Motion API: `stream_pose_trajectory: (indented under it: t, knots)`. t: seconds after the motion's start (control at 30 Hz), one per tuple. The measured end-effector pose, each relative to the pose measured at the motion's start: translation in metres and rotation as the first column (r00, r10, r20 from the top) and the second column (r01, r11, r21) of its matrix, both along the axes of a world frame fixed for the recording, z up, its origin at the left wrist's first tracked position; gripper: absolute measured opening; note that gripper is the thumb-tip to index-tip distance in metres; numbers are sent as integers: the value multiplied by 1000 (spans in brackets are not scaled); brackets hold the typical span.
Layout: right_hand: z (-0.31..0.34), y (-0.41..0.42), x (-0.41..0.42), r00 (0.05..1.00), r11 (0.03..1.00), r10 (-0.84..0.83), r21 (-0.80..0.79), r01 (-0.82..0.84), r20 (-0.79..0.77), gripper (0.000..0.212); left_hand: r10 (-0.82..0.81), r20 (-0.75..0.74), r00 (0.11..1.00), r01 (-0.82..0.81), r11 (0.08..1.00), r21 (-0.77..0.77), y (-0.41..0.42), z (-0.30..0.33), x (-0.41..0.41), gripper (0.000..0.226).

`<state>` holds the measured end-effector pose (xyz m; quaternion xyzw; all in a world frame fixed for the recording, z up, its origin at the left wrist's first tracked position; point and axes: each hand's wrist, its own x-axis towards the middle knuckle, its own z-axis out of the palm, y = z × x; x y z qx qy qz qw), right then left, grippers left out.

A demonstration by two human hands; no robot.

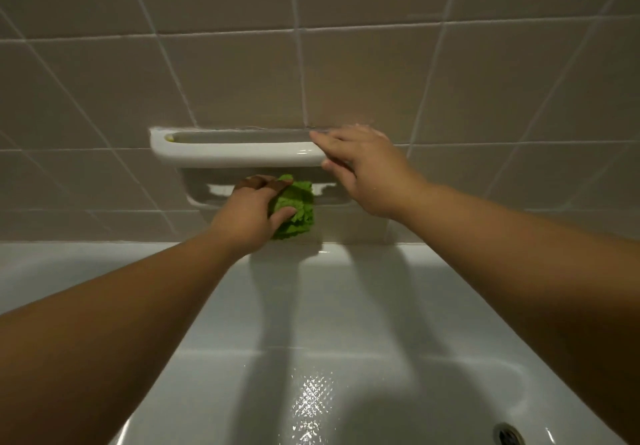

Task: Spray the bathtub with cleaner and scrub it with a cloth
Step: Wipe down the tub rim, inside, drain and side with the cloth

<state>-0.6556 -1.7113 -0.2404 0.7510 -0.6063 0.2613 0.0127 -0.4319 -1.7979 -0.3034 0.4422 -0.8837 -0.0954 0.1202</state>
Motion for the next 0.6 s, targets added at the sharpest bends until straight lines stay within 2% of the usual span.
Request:
stream_pose_trajectory:
  t: [0.07,0.13,0.27,0.4,0.5,0.6]
  knots:
    - [0,-1,-1,1000,1000,23,-8,-23,18,46,116,-6,993,-116,993,-1,11,-4,-18,60]
    - [-2,-2,1,998,999,41,-32,-40,45,43,162,-1,987,-162,987,-1,26,-3,-46,55]
    - [-5,-2,2,996,998,49,-43,-46,73,41,54,-23,998,-53,998,19,43,5,-86,33]
    - [-6,-2,-1,995,998,56,-46,-52,88,41,-86,56,995,84,996,37,31,10,-56,49]
    - [-8,-3,1,995,997,51,-61,-46,85,43,-16,70,997,16,1000,10,13,5,-18,58]
    - [-8,-1,3,995,996,39,-81,-31,87,42,54,17,998,-54,999,7,9,-4,-13,60]
